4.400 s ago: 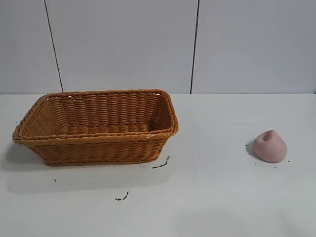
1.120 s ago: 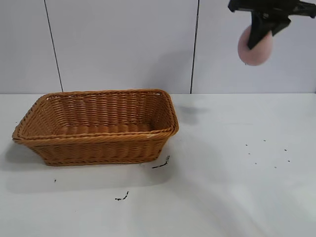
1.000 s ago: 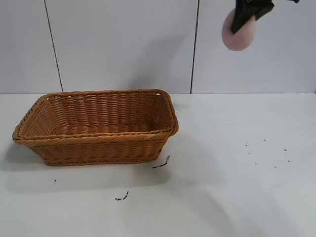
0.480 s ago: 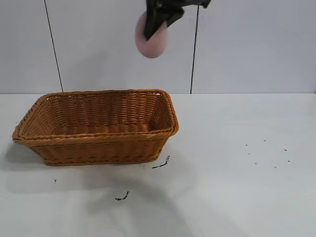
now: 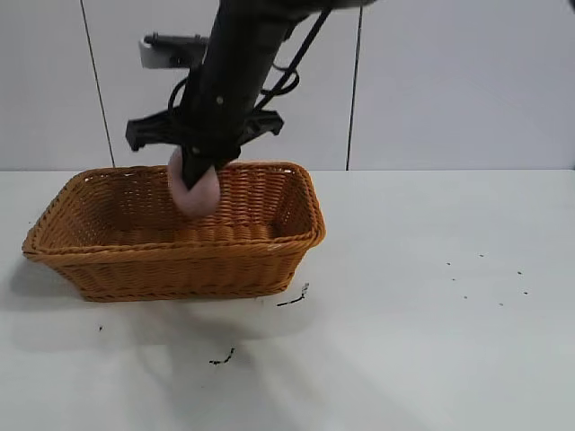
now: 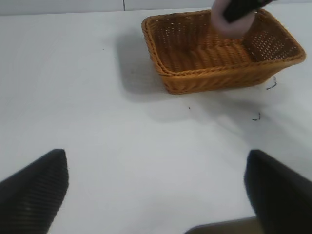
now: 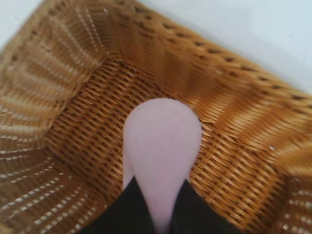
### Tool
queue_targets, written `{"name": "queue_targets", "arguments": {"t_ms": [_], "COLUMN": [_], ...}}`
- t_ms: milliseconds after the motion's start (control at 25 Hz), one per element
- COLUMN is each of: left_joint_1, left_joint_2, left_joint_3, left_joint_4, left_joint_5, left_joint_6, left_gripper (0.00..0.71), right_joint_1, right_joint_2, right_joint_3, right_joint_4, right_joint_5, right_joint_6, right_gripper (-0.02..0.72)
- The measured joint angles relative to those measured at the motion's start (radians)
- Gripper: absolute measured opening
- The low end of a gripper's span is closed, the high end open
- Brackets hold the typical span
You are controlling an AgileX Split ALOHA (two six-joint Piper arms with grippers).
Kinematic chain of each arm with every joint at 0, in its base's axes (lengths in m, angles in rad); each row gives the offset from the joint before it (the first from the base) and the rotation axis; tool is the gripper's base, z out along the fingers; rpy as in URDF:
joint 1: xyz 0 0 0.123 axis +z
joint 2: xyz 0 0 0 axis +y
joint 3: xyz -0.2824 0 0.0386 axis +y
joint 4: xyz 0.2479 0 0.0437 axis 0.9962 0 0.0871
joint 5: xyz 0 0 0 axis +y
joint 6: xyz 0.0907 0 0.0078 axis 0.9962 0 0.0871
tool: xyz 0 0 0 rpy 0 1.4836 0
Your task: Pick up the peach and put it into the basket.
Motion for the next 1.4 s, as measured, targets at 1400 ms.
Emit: {"name": "queue_targets", "arguments": {"t_ms": [1400], "left_joint_1": [0.0], "left_joint_2": [0.0], "left_joint_3": [0.0], "left_joint_4": [0.0], "left_joint_5": [0.0], "left_joint_6": [0.0], "left_gripper": [0.694], "right_joint_1": [-0.558], "right_joint_2": [-0.061], "right_joint_3": [-0.302], "right_joint_4": [-0.063], "right_joint_5": [0.391], "right_joint_6": [-0.009], "right_gripper": [0.695]}}
